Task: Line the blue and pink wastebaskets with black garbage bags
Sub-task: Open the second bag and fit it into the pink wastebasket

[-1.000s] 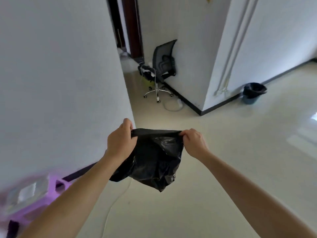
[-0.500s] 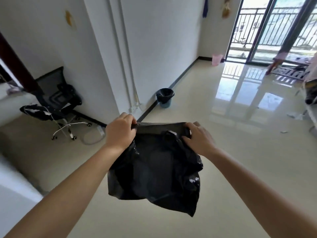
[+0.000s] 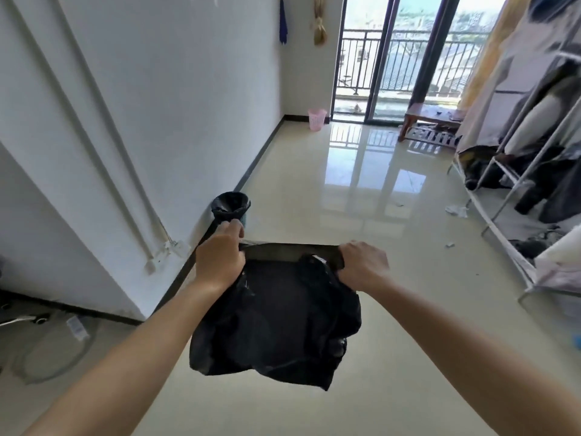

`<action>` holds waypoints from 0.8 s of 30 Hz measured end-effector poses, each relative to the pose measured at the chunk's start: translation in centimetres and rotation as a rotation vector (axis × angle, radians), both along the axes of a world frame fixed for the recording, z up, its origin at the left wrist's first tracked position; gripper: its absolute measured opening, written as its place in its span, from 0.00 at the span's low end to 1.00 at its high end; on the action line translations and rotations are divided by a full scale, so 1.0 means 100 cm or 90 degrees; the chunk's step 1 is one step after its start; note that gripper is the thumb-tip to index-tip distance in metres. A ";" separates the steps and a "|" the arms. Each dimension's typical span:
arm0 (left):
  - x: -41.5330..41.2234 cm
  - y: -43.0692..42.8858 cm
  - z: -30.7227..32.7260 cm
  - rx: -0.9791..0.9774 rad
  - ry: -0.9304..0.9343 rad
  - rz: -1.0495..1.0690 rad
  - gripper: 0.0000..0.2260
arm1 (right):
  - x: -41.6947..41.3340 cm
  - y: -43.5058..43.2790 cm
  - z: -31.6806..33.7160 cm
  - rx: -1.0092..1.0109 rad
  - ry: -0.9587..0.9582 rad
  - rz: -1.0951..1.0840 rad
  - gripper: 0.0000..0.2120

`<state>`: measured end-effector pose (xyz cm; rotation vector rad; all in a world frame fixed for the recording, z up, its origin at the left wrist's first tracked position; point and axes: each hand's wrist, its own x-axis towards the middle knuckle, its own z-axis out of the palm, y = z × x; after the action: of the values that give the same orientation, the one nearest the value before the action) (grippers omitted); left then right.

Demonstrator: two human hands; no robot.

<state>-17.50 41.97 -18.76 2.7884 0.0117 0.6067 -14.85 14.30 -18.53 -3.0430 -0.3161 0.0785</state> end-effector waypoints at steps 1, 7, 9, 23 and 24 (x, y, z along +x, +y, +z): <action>0.027 -0.007 0.001 0.011 -0.003 -0.018 0.11 | 0.019 -0.010 -0.003 -0.005 0.000 0.013 0.12; 0.198 -0.052 -0.021 0.113 0.036 -0.173 0.10 | 0.160 -0.083 -0.045 -0.098 -0.003 0.052 0.19; 0.260 -0.066 -0.035 0.133 0.062 -0.188 0.08 | 0.215 -0.102 -0.060 -0.115 0.004 0.069 0.16; 0.660 -0.105 -0.046 0.176 0.089 -0.236 0.11 | 0.642 -0.114 -0.056 0.106 0.133 -0.165 0.22; 0.685 -0.101 -0.051 0.175 0.087 -0.229 0.09 | 0.667 -0.109 -0.059 0.082 0.119 -0.123 0.25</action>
<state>51.00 31.91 -23.82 2.9773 -0.5714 0.3478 51.86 3.42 -24.38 -2.8928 -0.0134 0.3140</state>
